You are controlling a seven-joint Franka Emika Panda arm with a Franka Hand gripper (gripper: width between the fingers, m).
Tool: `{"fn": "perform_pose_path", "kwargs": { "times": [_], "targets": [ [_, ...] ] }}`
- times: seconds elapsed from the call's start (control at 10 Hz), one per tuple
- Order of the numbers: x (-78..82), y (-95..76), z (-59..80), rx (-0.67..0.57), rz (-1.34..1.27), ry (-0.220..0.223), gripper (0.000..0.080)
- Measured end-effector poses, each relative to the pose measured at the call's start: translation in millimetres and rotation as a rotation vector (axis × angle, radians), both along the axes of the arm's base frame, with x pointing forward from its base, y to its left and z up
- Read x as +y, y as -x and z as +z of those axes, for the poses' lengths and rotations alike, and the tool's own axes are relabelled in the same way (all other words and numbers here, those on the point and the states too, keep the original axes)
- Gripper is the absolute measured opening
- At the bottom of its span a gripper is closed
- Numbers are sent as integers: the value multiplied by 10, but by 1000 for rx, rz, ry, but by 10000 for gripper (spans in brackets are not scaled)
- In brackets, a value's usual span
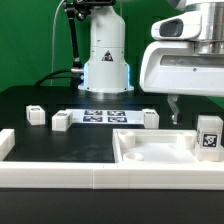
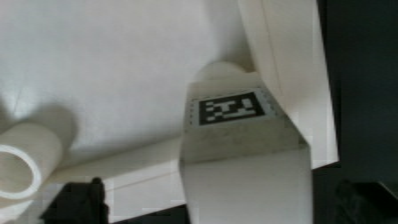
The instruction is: Assemble one leg
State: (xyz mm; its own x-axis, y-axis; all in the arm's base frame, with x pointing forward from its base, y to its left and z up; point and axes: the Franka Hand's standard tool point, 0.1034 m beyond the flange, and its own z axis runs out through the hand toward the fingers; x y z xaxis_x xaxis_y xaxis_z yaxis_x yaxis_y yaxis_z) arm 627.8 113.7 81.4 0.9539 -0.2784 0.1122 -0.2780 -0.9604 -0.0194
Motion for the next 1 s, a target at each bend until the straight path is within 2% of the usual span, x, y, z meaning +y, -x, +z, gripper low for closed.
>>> {"fn": "perform_pose_path", "kwargs": {
  "times": [0.2,0.3,0.5,0.6,0.7,1.0],
  "targets": [
    [85,-7,-21,-41,84,12,649],
    [73,8,-34,-37,82,13,649],
    [64,5,-33,-37,68,11,384],
    [63,5,-33,-37,50,9,384],
    [63,5,-33,-38,51,9,291],
    [49,6,-34,-39,-137,-15,291]
  ]
}}
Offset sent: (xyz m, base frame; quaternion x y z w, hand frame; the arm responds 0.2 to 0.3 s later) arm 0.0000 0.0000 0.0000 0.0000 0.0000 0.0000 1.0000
